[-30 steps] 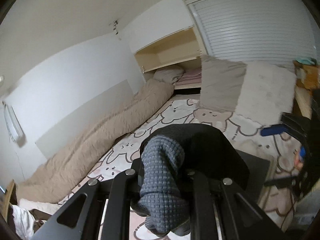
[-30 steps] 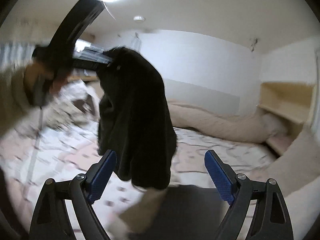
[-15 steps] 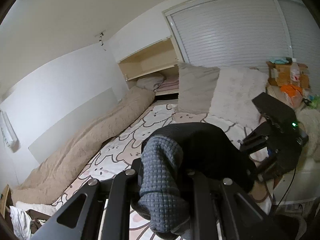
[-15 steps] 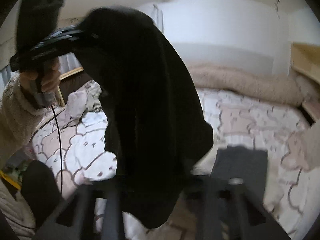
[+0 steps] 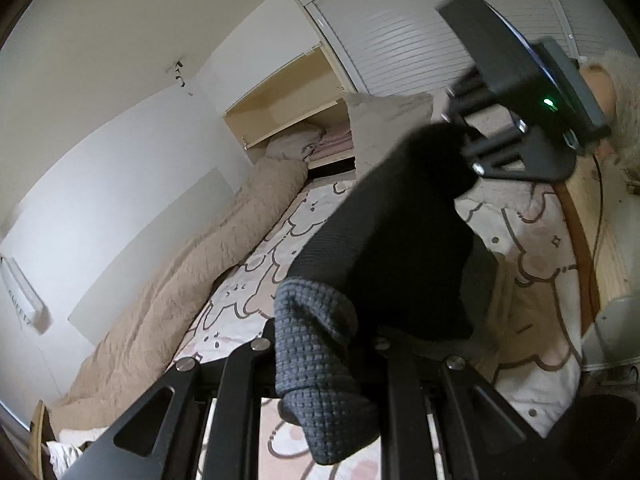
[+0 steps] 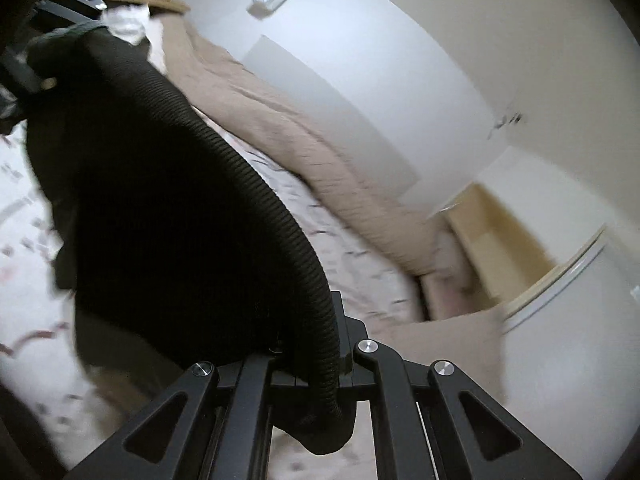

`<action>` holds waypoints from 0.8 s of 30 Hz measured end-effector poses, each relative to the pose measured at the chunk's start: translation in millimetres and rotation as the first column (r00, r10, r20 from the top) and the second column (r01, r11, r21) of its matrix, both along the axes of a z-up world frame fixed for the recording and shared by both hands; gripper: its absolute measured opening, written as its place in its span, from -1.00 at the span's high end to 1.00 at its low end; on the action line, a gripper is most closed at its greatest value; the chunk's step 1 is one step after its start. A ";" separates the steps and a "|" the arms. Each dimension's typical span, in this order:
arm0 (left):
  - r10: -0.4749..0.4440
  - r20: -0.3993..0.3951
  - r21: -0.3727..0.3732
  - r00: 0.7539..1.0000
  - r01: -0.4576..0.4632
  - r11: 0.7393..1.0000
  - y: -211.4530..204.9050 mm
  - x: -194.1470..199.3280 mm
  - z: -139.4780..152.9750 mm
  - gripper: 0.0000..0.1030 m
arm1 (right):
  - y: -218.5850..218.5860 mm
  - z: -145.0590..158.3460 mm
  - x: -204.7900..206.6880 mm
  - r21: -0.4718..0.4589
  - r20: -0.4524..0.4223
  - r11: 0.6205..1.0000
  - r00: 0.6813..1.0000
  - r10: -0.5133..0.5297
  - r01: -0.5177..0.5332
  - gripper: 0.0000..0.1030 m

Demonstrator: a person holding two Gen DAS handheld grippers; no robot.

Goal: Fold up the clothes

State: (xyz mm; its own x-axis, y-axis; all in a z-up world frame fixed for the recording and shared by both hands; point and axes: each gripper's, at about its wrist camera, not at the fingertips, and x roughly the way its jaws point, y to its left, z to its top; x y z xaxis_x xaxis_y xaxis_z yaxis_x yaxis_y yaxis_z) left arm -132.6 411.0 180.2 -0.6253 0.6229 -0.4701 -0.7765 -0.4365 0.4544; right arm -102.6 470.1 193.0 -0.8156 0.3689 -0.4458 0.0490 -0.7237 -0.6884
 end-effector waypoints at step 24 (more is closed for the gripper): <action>-0.193 -0.461 -0.351 0.866 0.022 0.936 89.1 30.7 -278.2 0.68 | 63.9 -236.3 -17.6 0.593 0.196 0.772 0.971 0.135 -0.227 0.91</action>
